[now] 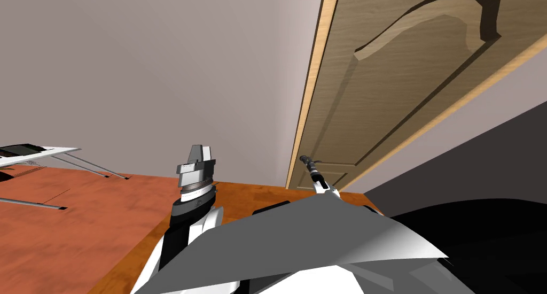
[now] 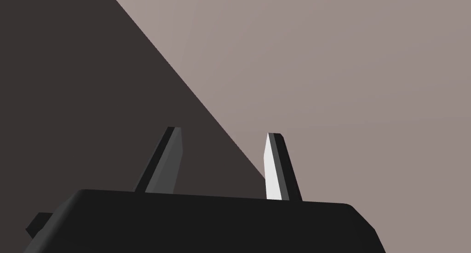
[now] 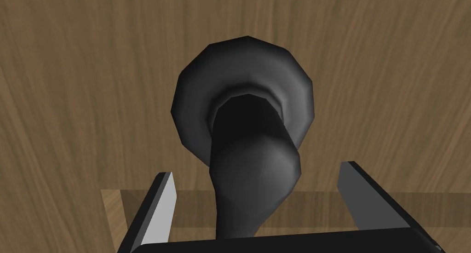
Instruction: Pull the door open
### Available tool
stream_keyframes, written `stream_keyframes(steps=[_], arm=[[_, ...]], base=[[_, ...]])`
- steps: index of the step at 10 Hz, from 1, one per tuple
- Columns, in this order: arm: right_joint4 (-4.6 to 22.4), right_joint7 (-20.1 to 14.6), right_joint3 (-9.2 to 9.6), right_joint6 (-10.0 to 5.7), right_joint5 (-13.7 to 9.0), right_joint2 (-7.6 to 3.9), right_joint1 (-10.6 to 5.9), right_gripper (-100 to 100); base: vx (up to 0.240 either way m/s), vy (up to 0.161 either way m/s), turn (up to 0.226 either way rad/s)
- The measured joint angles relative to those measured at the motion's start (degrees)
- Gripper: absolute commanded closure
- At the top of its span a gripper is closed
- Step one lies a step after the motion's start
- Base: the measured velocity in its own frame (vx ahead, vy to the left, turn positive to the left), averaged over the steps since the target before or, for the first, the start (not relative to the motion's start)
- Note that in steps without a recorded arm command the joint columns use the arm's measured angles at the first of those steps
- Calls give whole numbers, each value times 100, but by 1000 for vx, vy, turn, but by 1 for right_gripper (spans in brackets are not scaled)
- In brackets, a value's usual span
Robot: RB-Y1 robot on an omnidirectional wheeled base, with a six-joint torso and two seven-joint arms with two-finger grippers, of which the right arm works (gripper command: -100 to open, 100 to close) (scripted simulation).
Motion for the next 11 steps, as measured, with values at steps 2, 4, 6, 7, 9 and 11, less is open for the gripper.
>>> stream_keyframes(steps=[2,4,6,7,9,11], arm=[[5,4,-4,-3,-2,-1,-4,100],[8,-9,-7,10,-6,-2,5,100],[9,-9,-8,13,-7,-3,6,100],[10,-8,-8,13,-6,-3,6,100],[-28,-92,57,-13,22,-67,22,100],[-86,-180,160,-25,69,-103,89,100]], base=[[-4,10,-31],[-1,3,0],[0,0,0],[-121,-26,78],[-179,-47,84],[-208,-26,99]])
